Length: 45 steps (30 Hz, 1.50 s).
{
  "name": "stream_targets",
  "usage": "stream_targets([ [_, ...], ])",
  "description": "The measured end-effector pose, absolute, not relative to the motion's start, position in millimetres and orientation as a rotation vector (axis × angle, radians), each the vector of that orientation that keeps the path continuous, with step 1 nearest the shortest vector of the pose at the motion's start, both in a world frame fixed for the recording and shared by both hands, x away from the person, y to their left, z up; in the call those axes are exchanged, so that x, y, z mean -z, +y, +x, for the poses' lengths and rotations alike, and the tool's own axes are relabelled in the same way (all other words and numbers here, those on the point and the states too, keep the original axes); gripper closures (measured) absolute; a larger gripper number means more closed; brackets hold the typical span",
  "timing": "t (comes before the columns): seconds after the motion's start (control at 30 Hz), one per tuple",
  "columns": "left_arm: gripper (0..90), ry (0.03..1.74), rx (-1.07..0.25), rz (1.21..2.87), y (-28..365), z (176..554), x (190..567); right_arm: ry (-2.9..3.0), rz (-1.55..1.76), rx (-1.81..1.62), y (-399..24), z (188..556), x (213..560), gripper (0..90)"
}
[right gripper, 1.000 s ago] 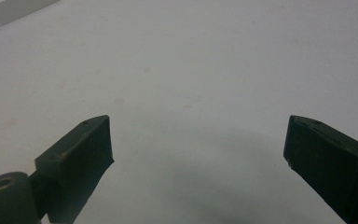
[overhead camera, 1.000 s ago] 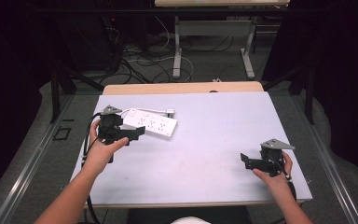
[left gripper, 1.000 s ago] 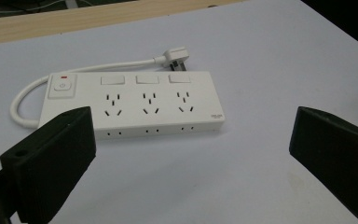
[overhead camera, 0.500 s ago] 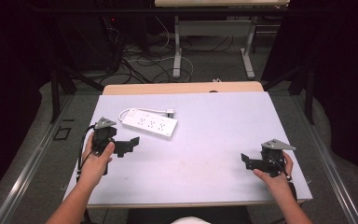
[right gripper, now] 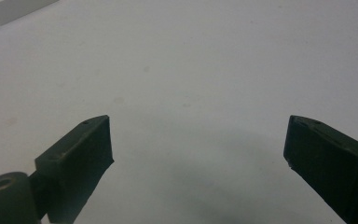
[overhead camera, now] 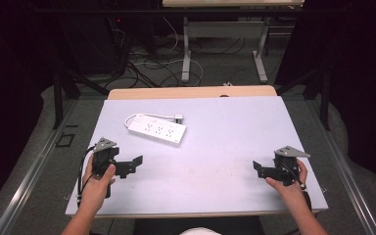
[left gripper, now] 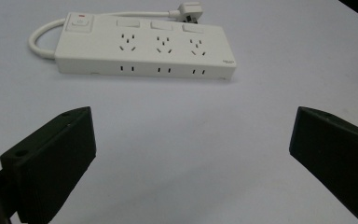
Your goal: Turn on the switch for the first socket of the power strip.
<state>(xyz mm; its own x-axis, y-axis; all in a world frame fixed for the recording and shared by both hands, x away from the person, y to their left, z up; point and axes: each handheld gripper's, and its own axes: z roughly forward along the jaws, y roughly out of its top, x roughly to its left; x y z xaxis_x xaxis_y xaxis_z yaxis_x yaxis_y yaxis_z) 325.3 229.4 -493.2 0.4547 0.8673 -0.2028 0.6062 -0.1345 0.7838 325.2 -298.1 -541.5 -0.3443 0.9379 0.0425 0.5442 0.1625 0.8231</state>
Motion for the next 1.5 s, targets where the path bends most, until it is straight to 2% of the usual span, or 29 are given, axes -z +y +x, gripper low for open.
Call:
stream_targets([
  [0.3,0.2,1.289,-0.389,1.799,237,320,516,1.963,1.409,-1.062,-297,326,543,7.1],
  [0.63,0.2,1.291,-0.431,1.831,242,319,532,1.964,1.41,-1.06,-297,326,544,7.1],
  [0.83,0.3,1.306,-0.403,1.852,243,321,542,1.964,1.411,-1.06,-298,326,544,7.1],
  [1.5,1.4,1.323,-0.377,1.857,241,325,548,1.965,1.415,-1.059,-298,326,544,7.1],
])
